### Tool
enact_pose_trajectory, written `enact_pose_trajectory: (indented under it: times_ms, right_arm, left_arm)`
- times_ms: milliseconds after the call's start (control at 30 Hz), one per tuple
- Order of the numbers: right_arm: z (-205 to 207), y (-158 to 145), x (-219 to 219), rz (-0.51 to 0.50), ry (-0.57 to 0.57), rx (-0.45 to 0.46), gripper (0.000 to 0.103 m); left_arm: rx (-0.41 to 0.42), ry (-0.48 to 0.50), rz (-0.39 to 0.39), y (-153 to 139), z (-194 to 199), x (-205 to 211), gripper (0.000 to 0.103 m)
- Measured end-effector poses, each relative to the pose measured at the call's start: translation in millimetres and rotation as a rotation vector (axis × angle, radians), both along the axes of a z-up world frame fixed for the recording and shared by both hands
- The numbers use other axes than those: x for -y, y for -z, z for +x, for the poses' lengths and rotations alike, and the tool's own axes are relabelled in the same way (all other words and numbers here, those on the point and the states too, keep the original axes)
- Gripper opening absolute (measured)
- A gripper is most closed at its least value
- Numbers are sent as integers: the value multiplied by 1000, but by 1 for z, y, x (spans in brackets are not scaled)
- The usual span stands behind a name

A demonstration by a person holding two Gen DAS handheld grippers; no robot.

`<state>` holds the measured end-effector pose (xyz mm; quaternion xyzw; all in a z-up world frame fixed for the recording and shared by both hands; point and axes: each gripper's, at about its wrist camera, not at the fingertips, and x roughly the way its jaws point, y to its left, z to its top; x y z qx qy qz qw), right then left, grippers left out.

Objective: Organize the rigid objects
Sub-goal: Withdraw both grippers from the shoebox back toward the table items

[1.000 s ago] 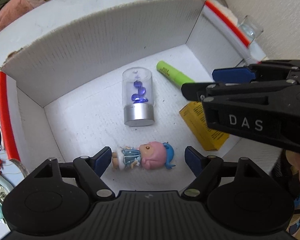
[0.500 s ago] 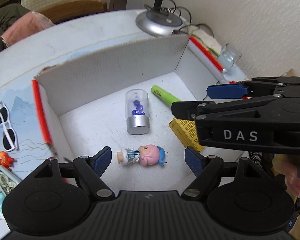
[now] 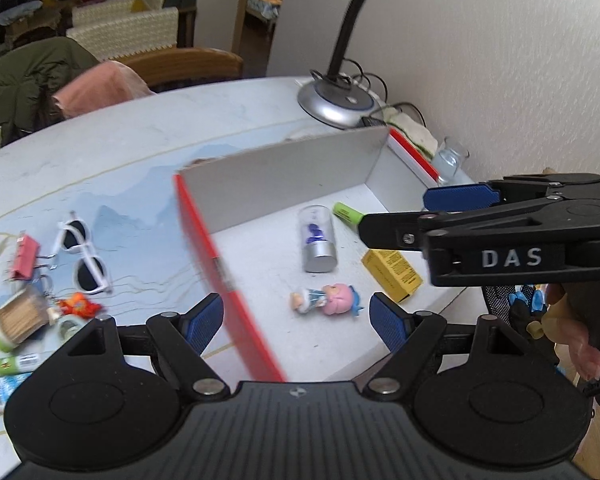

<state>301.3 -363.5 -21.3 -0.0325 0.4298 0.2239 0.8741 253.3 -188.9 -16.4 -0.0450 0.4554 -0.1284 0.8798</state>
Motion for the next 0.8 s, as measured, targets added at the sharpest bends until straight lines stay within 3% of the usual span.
enact_pose_trajectory:
  times_ms: [400,467,667,767,800]
  right_arm:
    - [-44,-11,-48,64,-42,12,82]
    - [-52,-11,-57,75,-57,17,84]
    - [-75,-7,-88,88,-99,18,85]
    - [-83,-1,-104,83,-113,8,85]
    - [-86,0,-109,84,-118,5,85]
  left_arm:
    - [59,-113,-8,-9,-56,-87,81]
    - [66,-138,-8,-9,-63,-103,87]
    - [90,-198,-21,-6,-79,-150,88]
    - [117,-228,-22,-3,-87,-172,103]
    - [132,-234,-23,-3,-90,-179,103]
